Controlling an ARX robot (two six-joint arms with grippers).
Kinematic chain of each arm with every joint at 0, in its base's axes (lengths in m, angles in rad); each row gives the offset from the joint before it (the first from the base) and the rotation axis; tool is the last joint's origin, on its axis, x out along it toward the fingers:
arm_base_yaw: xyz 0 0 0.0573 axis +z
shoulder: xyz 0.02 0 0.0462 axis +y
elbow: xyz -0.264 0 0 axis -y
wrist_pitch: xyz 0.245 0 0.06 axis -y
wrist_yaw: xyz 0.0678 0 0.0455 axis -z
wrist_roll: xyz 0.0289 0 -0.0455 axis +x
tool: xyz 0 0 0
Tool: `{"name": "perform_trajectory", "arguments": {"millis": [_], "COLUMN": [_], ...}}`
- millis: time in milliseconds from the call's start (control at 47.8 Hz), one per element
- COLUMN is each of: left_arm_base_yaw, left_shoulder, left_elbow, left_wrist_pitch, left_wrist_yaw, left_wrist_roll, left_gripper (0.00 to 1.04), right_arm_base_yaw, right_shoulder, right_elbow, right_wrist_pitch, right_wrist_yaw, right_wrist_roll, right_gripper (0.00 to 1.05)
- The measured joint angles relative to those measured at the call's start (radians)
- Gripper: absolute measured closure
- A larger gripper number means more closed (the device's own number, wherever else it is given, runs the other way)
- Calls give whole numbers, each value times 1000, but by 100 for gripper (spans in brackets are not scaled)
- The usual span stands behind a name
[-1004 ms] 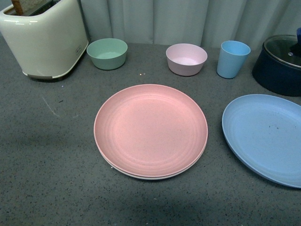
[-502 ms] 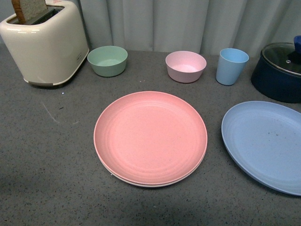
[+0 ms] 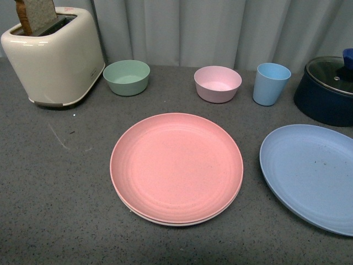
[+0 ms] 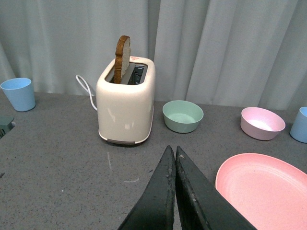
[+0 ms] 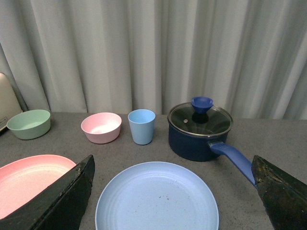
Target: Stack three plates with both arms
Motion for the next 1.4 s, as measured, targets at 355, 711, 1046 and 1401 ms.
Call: {"name": "perform_trajectory", "arguments": {"millis": [355, 711, 1046, 1401], "left_arm_base_yaw": [0, 0, 0, 0], "left_shoulder": [-200, -325, -539, -542], "left_elbow": [0, 0, 0, 0], "left_wrist_pitch": [-188, -313, -533, -536], "left_wrist_yaw": [0, 0, 0, 0], "left_wrist_roll": [0, 0, 0, 0], "left_gripper": [101, 101, 101, 46], "right_arm_base_yaw": [0, 0, 0, 0], "right_shoulder": [0, 0, 0, 0], "right_elbow": [0, 0, 0, 0], "right_wrist_pitch": [0, 0, 0, 0], "right_wrist_yaw": [0, 0, 0, 0], "right_wrist_roll": [0, 0, 0, 0], "right_gripper": [10, 10, 10, 10]}}
